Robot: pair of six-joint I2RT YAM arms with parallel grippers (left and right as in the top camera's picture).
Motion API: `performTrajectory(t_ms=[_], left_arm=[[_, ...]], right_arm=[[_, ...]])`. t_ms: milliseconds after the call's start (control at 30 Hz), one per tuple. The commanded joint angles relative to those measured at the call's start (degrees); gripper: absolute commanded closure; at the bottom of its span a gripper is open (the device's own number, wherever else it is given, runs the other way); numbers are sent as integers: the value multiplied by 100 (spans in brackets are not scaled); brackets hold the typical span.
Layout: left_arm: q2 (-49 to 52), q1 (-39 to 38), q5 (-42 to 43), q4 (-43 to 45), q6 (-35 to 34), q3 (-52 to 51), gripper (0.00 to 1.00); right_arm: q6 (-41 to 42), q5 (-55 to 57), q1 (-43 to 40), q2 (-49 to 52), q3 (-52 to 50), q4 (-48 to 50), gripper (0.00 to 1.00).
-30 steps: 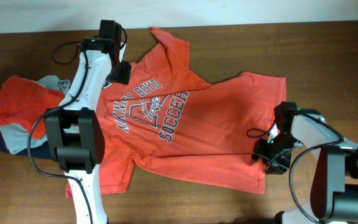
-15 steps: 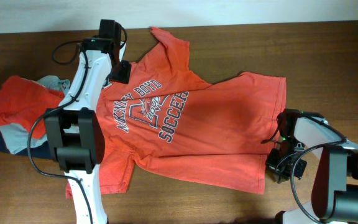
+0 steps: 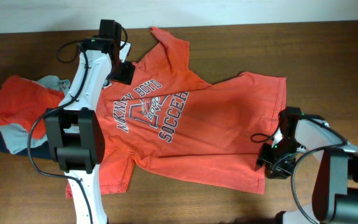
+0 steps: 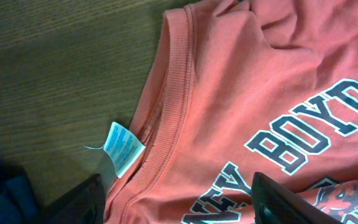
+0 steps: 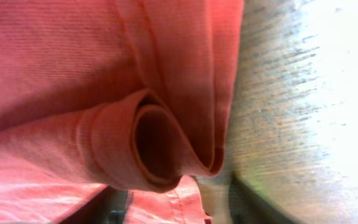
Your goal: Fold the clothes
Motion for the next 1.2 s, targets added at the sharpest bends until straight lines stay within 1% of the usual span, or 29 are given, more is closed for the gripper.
performTrajectory(t_ms=[0, 67, 133, 200, 233, 333, 400, 433, 467, 633, 700, 767, 800, 867, 900, 967, 1000, 1033, 1067, 1100, 1167], left_arm=[[-68, 28, 76, -2, 96, 70, 25], [-68, 28, 74, 0, 98, 70, 25], [-68, 28, 74, 2, 96, 70, 25], [-68, 31, 72, 2, 98, 70, 25], [-68, 31, 72, 0, 98, 70, 25], [-68, 31, 72, 0, 98, 70, 25], [-68, 31, 70, 0, 98, 70, 25], [-68, 31, 55, 0, 98, 70, 25], [-68, 31, 57, 2, 98, 70, 25], [-68, 31, 59, 26, 98, 70, 24], [-68, 28, 98, 55, 140, 70, 20], [-68, 22, 586, 85, 472, 70, 20], [-68, 11, 1226, 111, 772, 70, 20], [-66, -15, 2035, 238, 1154, 68, 19], [-57, -33, 2199, 345, 1209, 68, 19], [-39, -90, 2218, 656, 1213, 68, 18], [-22, -122, 2221, 841, 1213, 68, 18], [39, -166, 2194, 1123, 1220, 68, 17], [157, -234, 2194, 1425, 1329, 68, 17], [240, -264, 2175, 1563, 1340, 68, 17], [391, -302, 2155, 1790, 1342, 68, 17]], right_arm=[[90, -509, -11, 111, -560, 417, 58], [66, -673, -11, 111, -645, 448, 64], [24, -730, -13, 109, -634, 437, 75], [-83, -855, -17, 109, -584, 385, 88], [-136, -852, -17, 103, -542, 328, 96], [-87, -358, -17, 87, -286, -94, 96], [219, 435, -17, 50, -31, -601, 96], [496, 999, -17, 13, 136, -946, 96], [852, 1139, -17, -37, 238, -1126, 96], [1097, 468, -22, -168, 323, -1397, 96], [1263, 448, -22, -168, 321, -1578, 96], [1390, 446, -20, -168, 321, -1759, 96], [1388, 444, -20, -168, 317, -1757, 96], [1434, 446, -22, -168, 317, -1744, 96], [1453, 444, -22, -168, 317, -1731, 96], [1449, 448, -22, -168, 317, -1679, 96], [1449, 448, -20, -168, 317, -1639, 77], [1447, 448, -22, -168, 317, -1606, 43], [1443, 446, -20, -168, 317, -1567, 28], [1403, 446, -22, -168, 317, -1545, 25], [1399, 448, -22, -168, 317, -1506, 23]])
